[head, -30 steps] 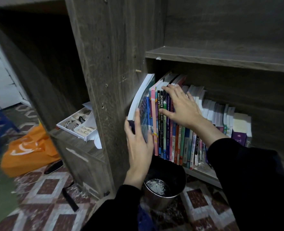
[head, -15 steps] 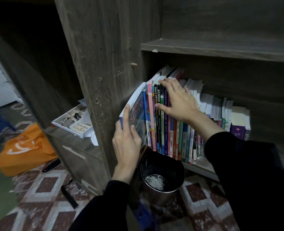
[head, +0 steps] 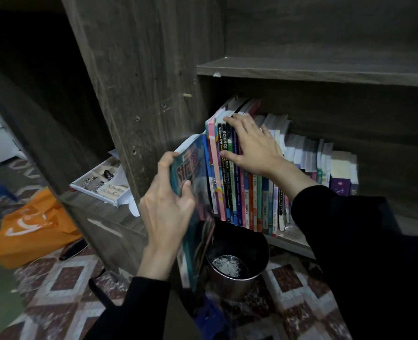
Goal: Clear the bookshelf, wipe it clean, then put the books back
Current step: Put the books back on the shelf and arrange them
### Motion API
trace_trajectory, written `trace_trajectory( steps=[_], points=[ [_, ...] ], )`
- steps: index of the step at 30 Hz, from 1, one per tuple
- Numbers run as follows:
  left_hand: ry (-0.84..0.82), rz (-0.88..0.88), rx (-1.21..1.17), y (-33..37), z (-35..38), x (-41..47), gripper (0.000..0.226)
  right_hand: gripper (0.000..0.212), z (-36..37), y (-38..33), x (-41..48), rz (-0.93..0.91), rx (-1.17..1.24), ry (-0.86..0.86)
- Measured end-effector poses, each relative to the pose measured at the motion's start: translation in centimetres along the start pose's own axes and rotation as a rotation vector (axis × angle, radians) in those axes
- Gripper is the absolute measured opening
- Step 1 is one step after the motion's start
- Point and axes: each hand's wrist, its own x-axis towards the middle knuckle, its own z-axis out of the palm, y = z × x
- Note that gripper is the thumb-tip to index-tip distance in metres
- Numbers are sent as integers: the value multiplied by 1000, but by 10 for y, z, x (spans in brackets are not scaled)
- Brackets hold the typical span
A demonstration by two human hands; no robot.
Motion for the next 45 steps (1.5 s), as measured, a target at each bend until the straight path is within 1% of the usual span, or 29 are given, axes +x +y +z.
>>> trace_trajectory(
  steps=[3, 5, 6, 7, 10, 11, 12, 13, 14, 17, 18, 19, 23, 28, 32, 35, 37, 40, 45],
  points=[
    [-111, 17, 67, 19, -26, 2, 65, 76, -2, -4, 6, -9, 45, -56],
    [-195, 16, 94, 35, -37, 2, 65, 71, -6, -7, 7, -10, 116, -110],
    [-233, 12, 88, 42, -41, 2, 65, 68, -8, -7, 5, -7, 160, -108],
    [-269, 7, 66, 49, -43, 1, 66, 64, -10, -5, 0, 3, 203, -63],
    [-332, -15, -39, 67, -45, 0, 66, 47, -15, 16, -26, 121, 322, 216],
    [-339, -20, -82, 72, -45, 0, 65, 43, -16, 29, -36, 173, 329, 277],
    [-344, -26, -122, 77, -44, 1, 64, 41, -17, 42, -45, 213, 292, 300],
    [-348, -35, -155, 81, -42, 2, 64, 41, -17, 56, -52, 238, 226, 274],
    [-351, -45, -181, 85, -41, 4, 64, 42, -17, 67, -58, 249, 161, 199],
    [-364, -62, -257, 92, -36, 7, 63, 51, -10, 84, -70, 219, 40, -175],
    [-372, -66, -275, 95, -35, 8, 63, 55, -8, 87, -72, 199, 9, -259],
    [-383, -69, -292, 98, -34, 8, 64, 58, -5, 90, -74, 178, -14, -293],
    [-405, -69, -336, 101, -31, 6, 63, 68, -2, 100, -79, 118, -94, -271],
    [-399, -61, -329, 105, -28, 6, 62, 67, -3, 112, -87, 29, -245, -300],
    [-389, -58, -346, 112, -24, 10, 62, 72, -6, 118, -84, 11, -246, -262],
    [-373, -40, -359, 120, -18, 14, 62, 67, -7, 120, -76, -29, -259, -230],
    [-350, -26, -364, 125, -13, 18, 64, 68, -6, 123, -75, 3, -255, -239],
    [-314, 3, -366, 132, -7, 27, 65, 75, -6, 130, -78, 79, -274, -280],
    [-282, 41, -372, 145, 1, 54, 64, 74, -9, 137, -85, 66, -331, -260]
  ],
)
